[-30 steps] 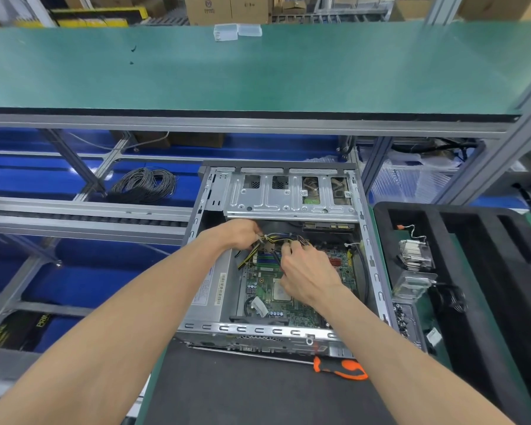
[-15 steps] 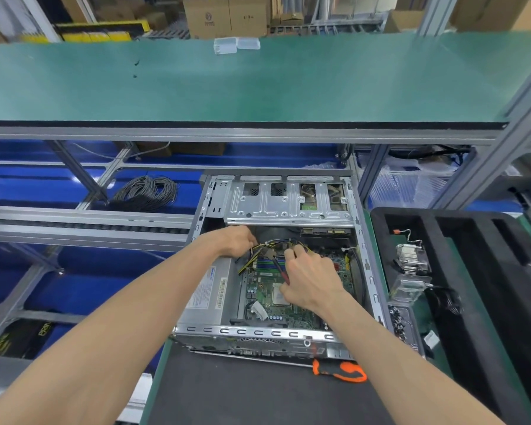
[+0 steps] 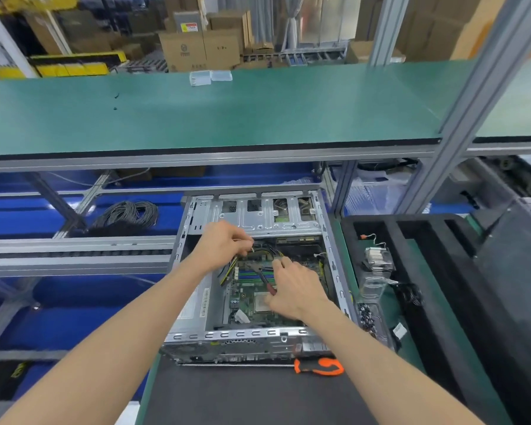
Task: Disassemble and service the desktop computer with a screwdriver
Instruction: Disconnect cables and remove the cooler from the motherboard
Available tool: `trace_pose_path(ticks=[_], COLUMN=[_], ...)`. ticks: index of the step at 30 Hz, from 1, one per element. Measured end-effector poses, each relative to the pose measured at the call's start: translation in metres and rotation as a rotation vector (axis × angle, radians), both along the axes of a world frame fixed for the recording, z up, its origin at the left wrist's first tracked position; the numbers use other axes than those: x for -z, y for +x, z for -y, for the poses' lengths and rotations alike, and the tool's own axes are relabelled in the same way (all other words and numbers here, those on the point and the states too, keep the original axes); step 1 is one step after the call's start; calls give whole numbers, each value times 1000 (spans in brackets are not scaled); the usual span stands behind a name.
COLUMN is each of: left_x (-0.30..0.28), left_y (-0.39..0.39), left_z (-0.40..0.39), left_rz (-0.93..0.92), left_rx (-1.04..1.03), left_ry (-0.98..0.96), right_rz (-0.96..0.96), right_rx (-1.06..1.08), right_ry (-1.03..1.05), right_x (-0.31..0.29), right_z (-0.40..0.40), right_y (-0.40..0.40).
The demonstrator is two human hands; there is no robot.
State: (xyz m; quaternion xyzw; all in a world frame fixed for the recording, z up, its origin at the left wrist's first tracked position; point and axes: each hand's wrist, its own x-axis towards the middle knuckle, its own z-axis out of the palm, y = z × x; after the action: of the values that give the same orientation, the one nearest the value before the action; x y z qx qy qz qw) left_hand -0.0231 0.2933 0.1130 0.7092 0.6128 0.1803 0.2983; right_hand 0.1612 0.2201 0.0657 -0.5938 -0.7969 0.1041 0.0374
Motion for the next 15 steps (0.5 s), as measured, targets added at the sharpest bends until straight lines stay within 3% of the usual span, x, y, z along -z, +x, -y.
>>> trace_pose_path(ticks=[3, 6, 11, 15], left_x=[-13, -25, -43, -49], left_y=[28, 64, 147, 194], left_z=[2, 1, 2, 1], left_rz=[219, 324, 322, 100], left_rx=[13, 84, 319, 516], left_ry=[-4, -5, -13, -4], right_rz=[-25, -29, -56, -117], right_rx=[36, 56, 69, 58], right_ry=[5, 15, 46, 43], right_x=[-8, -18, -26, -31], right_z=[5, 7, 11, 13], right_y=[7, 13, 19, 21])
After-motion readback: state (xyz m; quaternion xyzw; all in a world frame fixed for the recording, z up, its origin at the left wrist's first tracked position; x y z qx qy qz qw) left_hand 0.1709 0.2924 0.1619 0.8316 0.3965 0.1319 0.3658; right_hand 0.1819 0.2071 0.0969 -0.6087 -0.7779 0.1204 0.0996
